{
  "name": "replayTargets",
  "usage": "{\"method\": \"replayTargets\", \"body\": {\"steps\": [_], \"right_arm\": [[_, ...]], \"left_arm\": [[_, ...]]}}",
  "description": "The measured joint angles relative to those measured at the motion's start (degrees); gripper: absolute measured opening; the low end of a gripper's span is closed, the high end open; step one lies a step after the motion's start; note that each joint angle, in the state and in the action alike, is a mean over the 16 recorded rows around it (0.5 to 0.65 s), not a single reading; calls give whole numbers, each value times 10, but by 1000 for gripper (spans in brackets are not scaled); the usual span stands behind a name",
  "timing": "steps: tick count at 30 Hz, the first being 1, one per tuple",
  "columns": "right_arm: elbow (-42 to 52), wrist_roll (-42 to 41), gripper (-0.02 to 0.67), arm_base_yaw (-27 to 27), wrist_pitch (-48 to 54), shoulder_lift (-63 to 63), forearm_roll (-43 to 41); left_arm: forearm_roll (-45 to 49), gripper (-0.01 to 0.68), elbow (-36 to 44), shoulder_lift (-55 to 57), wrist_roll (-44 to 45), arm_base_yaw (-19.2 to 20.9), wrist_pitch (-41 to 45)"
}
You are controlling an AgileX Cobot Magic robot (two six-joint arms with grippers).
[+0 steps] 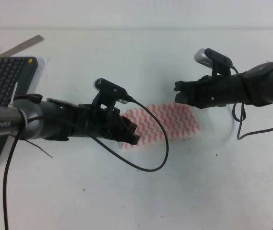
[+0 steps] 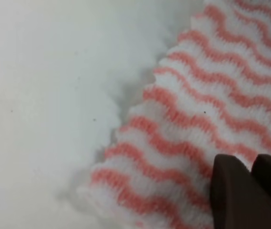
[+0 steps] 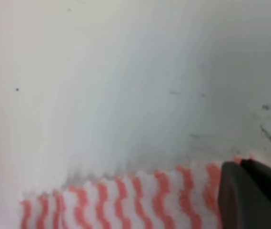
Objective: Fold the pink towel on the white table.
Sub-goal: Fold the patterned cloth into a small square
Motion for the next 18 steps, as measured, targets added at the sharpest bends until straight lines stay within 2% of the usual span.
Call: {"method": "replayTargets", "body": {"steps": [5,18], "right_arm": [[-7,0,34,0,3,0,-8],[-20,-1,306,0,30,4,-8]], "left_arm": [[0,87,0,0,0,0,0],[0,87,0,0,0,0,-1]]}}
